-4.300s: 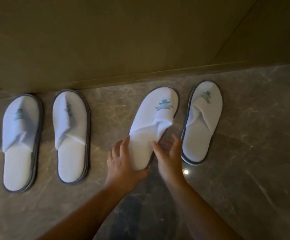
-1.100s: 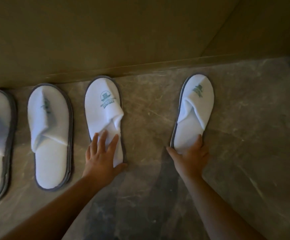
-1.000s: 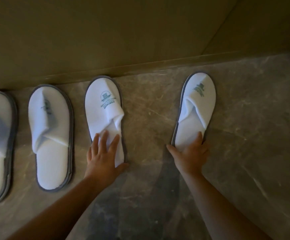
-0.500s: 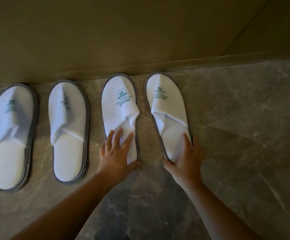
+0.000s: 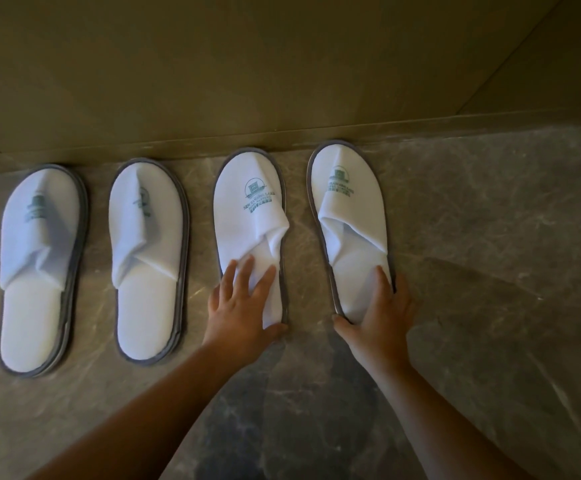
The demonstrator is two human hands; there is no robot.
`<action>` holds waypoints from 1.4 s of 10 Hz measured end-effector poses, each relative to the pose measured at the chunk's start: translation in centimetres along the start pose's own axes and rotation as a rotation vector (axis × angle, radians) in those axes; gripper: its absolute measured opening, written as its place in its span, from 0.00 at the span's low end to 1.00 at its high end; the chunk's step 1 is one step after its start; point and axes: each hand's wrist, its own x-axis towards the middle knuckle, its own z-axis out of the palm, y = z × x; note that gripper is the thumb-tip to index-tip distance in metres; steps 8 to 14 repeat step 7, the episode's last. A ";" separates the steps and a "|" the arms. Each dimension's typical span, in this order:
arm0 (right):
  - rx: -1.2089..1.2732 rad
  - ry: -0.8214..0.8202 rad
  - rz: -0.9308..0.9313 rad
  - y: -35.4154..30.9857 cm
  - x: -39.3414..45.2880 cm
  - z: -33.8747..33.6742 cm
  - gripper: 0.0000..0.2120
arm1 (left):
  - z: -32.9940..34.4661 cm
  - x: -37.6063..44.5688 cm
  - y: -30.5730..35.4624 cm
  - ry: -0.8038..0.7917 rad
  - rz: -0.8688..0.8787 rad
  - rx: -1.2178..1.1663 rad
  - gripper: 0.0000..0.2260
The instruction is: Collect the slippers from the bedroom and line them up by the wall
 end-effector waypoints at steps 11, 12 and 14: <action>-0.027 0.053 -0.140 -0.8 -0.6 -0.9 0.47 | -2.3 -0.9 1.4 -0.040 0.018 0.028 0.38; -0.027 0.053 -0.140 -0.8 -0.6 -0.9 0.47 | -2.3 -0.9 1.4 -0.040 0.018 0.028 0.38; -0.027 0.053 -0.140 -0.8 -0.6 -0.9 0.47 | -2.3 -0.9 1.4 -0.040 0.018 0.028 0.38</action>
